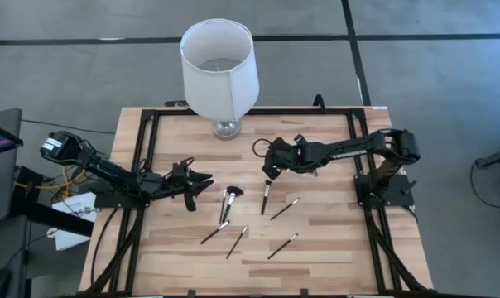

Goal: Pick & Place Makeup Supplies
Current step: Put the black makeup brush into the transparent organizer

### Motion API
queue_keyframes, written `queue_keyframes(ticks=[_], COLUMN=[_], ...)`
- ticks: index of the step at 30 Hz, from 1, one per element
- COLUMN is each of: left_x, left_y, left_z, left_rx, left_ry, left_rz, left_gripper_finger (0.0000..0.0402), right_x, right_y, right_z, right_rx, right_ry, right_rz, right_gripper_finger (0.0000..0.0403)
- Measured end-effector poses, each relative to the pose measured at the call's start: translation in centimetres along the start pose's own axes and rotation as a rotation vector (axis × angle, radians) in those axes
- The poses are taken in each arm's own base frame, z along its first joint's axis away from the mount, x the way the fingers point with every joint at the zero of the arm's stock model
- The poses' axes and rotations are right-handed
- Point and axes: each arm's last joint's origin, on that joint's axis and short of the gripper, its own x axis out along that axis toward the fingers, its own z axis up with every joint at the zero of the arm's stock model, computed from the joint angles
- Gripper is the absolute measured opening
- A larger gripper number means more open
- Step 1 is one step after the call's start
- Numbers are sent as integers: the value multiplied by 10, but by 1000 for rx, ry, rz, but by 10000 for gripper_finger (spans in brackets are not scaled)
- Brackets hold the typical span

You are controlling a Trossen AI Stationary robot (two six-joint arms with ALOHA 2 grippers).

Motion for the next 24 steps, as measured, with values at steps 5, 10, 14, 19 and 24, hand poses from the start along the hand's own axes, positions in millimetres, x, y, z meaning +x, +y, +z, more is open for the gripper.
queue_keyframes(ticks=[5, 10, 14, 19, 24], left_x=[0, 0, -1, 2, 19], left_y=[1, 3, -1, -18, -45], left_z=[-2, -9, -12, -14, -8], left_rx=[-58, -138, -201, -199, -128], left_ry=[21, 91, 169, 245, 262], left_rz=[8, 19, -98, -190, -229], left_gripper_finger=[104, 104, 104, 104, 104], right_x=[-12, -36, -54, -68, -73], right_y=[-3, -4, -3, 3, 15], right_z=[3, 5, 4, 2, 4], right_rx=[5, -41, -60, -62, -44], right_ry=[-30, -84, -125, -172, -232], right_rz=[20, 71, 114, 164, 221], right_gripper_finger=[66, 83, 105, 139, 165])
